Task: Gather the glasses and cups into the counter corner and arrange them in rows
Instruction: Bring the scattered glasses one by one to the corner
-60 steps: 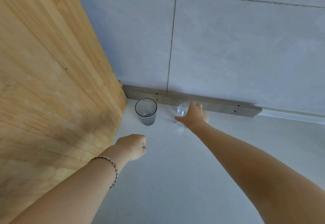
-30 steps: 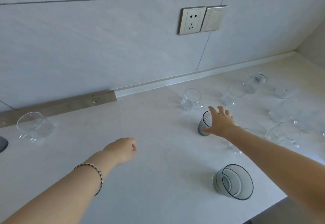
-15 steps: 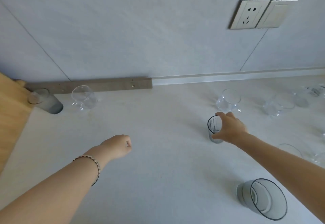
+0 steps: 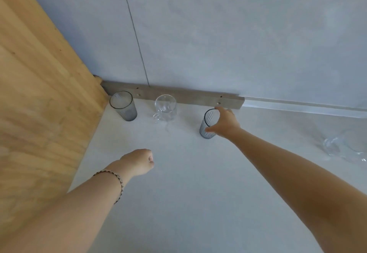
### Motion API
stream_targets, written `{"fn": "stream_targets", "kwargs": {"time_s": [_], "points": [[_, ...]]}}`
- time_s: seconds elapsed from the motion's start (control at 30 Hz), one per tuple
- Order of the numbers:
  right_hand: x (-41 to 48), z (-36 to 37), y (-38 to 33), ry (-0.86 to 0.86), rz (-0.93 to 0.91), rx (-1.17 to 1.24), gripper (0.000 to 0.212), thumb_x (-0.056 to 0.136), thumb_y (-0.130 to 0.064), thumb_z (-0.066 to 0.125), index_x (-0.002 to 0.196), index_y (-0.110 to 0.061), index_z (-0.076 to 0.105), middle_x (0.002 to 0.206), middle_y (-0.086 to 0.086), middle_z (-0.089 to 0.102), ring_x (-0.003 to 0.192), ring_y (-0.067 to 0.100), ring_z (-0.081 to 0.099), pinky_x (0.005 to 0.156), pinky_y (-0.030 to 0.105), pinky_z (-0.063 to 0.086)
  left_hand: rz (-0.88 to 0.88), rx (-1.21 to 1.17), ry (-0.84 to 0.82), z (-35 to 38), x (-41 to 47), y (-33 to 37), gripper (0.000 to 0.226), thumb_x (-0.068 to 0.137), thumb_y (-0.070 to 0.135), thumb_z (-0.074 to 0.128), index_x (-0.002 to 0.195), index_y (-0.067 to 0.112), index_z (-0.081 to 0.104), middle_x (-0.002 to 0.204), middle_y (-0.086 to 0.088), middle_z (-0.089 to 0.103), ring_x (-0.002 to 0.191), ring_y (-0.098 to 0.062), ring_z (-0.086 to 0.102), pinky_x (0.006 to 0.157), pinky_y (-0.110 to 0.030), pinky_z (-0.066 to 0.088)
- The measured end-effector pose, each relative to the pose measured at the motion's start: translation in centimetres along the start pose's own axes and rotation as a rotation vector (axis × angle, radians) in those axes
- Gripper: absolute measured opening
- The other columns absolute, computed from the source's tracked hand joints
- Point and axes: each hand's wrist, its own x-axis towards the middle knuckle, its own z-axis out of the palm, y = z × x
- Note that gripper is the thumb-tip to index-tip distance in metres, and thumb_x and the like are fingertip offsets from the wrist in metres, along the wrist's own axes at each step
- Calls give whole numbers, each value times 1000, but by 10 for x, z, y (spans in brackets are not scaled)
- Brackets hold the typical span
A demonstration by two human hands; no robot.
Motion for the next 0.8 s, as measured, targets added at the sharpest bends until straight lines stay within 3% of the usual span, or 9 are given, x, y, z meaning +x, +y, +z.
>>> {"fn": "stream_targets", "kwargs": {"time_s": [0.07, 0.2, 0.3, 0.4, 0.5, 0.57, 0.67, 0.8], "points": [[16, 8, -15, 27, 13, -30, 85, 71, -21, 77, 143, -20, 33, 143, 11, 36, 129, 28, 44, 101, 36, 43, 2, -10, -4, -4, 6, -9, 31, 88, 14, 42, 62, 25, 31, 90, 1, 39, 81, -18, 33, 63, -28, 27], [40, 18, -31, 47, 56, -49, 89, 70, -22, 77, 145, -20, 29, 142, 12, 35, 128, 30, 45, 102, 39, 45, 27, -16, -16, -9, 18, -17, 10, 91, 18, 43, 83, 23, 46, 94, 1, 49, 86, -21, 44, 84, -30, 43], [49, 22, -38, 71, 79, -44, 89, 72, -23, 76, 146, -20, 26, 143, 12, 33, 129, 31, 43, 102, 39, 45, 57, -6, -31, -12, 25, -18, 12, 92, 19, 42, 82, 25, 45, 96, 0, 48, 86, -21, 42, 76, -29, 39], [45, 24, -39, 61, 90, 10, 99, 75, -18, 74, 151, -17, 10, 147, 11, 25, 129, 31, 43, 102, 42, 46, 60, 10, -39, -16, 28, -13, 11, 93, 20, 41, 88, 23, 50, 102, -3, 53, 88, -21, 43, 81, -30, 41], [28, 21, -26, 23, 106, 77, 100, 80, -11, 71, 151, -10, 1, 151, 13, 19, 133, 31, 38, 106, 39, 41, 78, 38, -43, -15, 27, -1, 22, 91, 16, 40, 71, 26, 36, 85, 1, 40, 82, -20, 35, 63, -28, 29], [11, 15, -4, -75, 101, -18, 90, 81, -16, 71, 149, -6, 13, 148, 15, 27, 135, 29, 37, 106, 35, 38, 96, 57, -37, -13, 26, 11, 29, 91, 16, 40, 65, 27, 32, 80, 3, 36, 82, -20, 35, 57, -26, 24], [-17, -1, 46, -241, 121, -95, 60, 84, -25, 67, 137, -10, 43, 140, 10, 47, 128, 24, 47, 104, 31, 40, 136, 99, -37, -6, 24, 41, 14, 93, 19, 40, 80, 23, 42, 89, 2, 41, 84, -20, 40, 67, -26, 33], [-45, -45, 129, -200, 195, -128, 34, 87, -24, 61, 120, -13, 60, 128, 6, 59, 120, 21, 54, 101, 30, 43, 196, 150, -44, 10, 21, 98, 9, 93, 21, 40, 87, 23, 47, 102, -1, 53, 89, -20, 47, 77, -27, 39]]}}
